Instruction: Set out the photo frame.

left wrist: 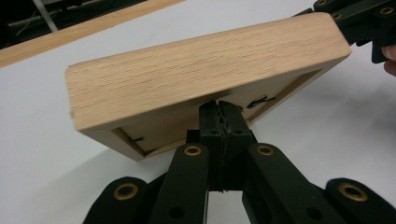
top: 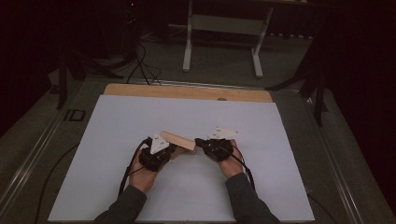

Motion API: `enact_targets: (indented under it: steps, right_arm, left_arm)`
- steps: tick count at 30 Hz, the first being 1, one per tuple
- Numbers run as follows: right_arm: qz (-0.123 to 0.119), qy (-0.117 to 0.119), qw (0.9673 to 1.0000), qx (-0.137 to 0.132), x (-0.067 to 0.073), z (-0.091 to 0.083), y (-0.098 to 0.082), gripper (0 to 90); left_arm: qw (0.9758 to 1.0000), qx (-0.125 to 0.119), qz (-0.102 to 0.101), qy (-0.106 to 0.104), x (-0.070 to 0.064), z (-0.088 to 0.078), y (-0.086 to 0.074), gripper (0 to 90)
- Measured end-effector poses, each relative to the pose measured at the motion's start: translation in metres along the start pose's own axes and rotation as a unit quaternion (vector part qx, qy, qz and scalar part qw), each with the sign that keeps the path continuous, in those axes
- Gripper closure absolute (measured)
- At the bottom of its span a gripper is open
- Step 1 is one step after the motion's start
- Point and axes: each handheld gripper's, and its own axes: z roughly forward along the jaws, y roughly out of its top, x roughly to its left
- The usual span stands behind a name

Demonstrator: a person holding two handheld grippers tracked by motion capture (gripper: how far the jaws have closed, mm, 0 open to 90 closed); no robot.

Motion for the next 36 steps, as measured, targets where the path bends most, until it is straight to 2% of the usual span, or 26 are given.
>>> enact_targets:
  steps: [13, 36]
  right_arm:
    - [-0.014, 0.003, 0.9999, 0.007, 0.006, -0.002, -0.001, 89.4]
    - [-0.037, 0.015, 0.9991, 0.013, 0.018, -0.003, 0.000, 89.5]
  left_arm:
    - [1.0000, 0.002, 0.003, -0.006, -0.004, 0.002, 0.002, 89.2]
    - [1.0000, 0.007, 0.001, -0.002, -0.001, 0.004, 0.001, 89.2]
